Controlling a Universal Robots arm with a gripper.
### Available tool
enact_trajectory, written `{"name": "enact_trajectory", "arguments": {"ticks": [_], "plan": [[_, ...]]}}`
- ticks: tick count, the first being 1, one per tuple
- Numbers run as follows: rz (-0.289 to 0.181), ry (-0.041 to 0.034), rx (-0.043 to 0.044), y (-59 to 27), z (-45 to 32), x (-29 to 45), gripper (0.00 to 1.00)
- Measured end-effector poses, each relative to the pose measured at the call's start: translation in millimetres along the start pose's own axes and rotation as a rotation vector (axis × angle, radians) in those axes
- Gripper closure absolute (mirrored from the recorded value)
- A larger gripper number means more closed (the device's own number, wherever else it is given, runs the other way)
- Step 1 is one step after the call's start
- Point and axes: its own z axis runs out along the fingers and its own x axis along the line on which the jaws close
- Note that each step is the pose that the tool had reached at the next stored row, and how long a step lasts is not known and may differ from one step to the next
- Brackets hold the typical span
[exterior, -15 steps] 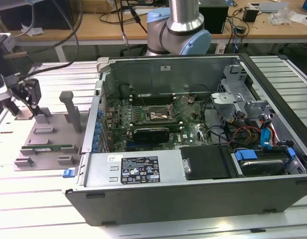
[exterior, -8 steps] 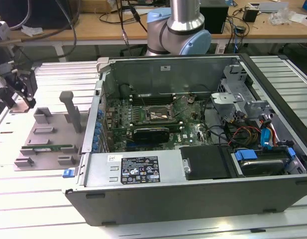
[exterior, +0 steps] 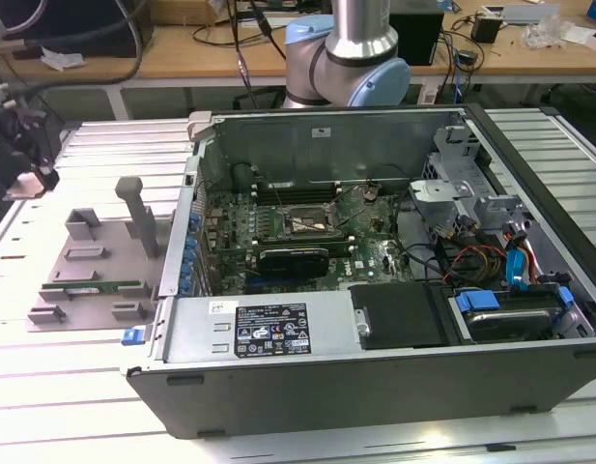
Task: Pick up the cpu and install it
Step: 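Pick up the cpu and move it towards the insertion slot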
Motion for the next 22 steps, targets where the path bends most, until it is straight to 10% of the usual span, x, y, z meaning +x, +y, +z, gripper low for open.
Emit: {"name": "enact_trajectory", "arguments": {"ticks": [10, 17, 22], "plan": [[0.0, 0.0, 0.0, 3.7, -52.6, -1.4, 0.45], [0.0, 0.0003, 0.0001, 3.9, -54.7, -2.4, 0.45], [0.0, 0.0, 0.0, 4.5, -54.1, -18.7, 0.45]]}}
